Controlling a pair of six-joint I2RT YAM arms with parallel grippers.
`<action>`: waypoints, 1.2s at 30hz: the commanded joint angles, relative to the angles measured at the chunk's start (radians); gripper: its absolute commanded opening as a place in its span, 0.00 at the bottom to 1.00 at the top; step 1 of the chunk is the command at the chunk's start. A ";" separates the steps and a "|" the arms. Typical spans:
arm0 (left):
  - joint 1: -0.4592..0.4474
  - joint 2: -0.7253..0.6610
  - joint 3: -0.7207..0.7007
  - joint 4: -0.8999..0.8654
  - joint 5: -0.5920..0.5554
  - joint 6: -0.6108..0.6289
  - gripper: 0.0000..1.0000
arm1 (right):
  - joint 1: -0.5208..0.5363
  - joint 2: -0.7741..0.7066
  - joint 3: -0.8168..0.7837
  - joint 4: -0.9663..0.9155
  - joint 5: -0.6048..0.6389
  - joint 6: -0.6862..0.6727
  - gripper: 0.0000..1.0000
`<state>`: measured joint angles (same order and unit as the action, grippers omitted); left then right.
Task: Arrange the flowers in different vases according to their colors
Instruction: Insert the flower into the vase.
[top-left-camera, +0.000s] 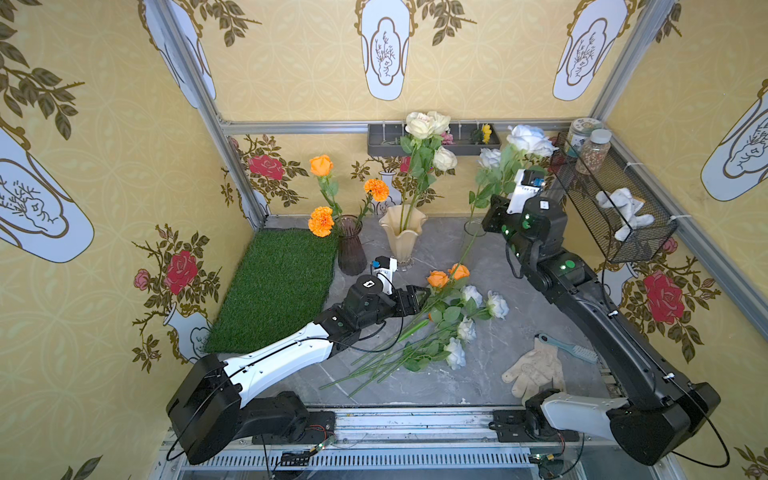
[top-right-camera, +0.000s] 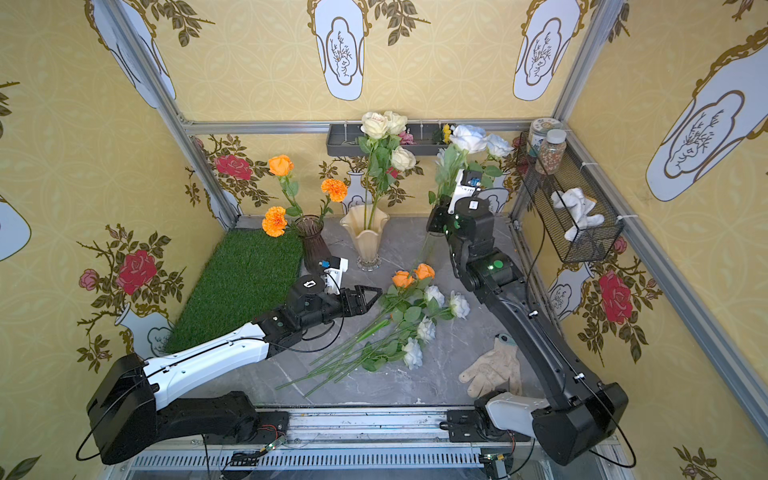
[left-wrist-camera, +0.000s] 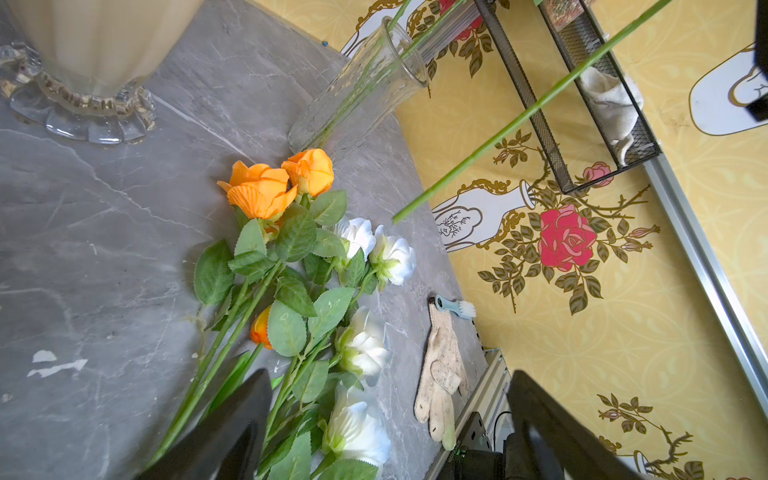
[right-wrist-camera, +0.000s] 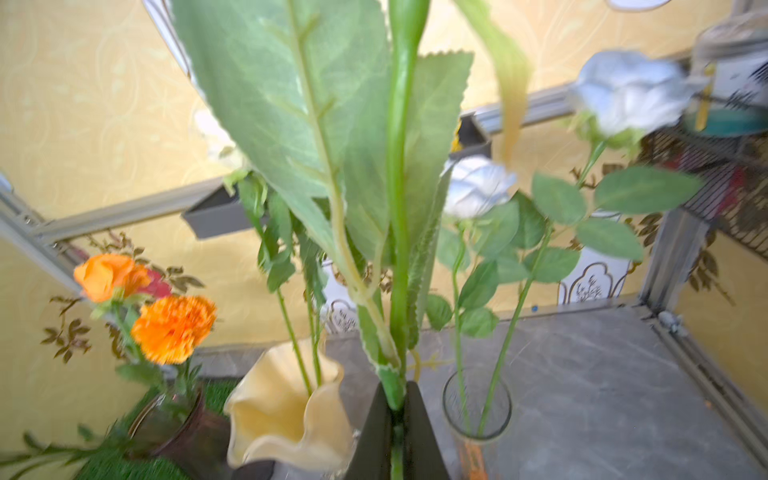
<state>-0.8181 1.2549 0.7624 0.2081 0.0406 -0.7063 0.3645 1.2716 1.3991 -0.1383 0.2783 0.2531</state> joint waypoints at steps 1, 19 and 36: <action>0.000 0.007 0.006 0.021 0.005 0.013 0.91 | -0.032 0.039 0.071 0.107 -0.012 -0.097 0.00; 0.002 0.022 0.013 0.032 0.009 0.019 1.00 | -0.159 0.223 0.108 0.384 0.067 -0.223 0.00; 0.002 0.037 0.017 0.037 0.010 0.022 1.00 | -0.154 0.270 -0.097 0.507 0.073 -0.134 0.00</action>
<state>-0.8173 1.2850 0.7742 0.2157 0.0471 -0.6918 0.2043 1.5471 1.3220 0.3065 0.3447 0.0788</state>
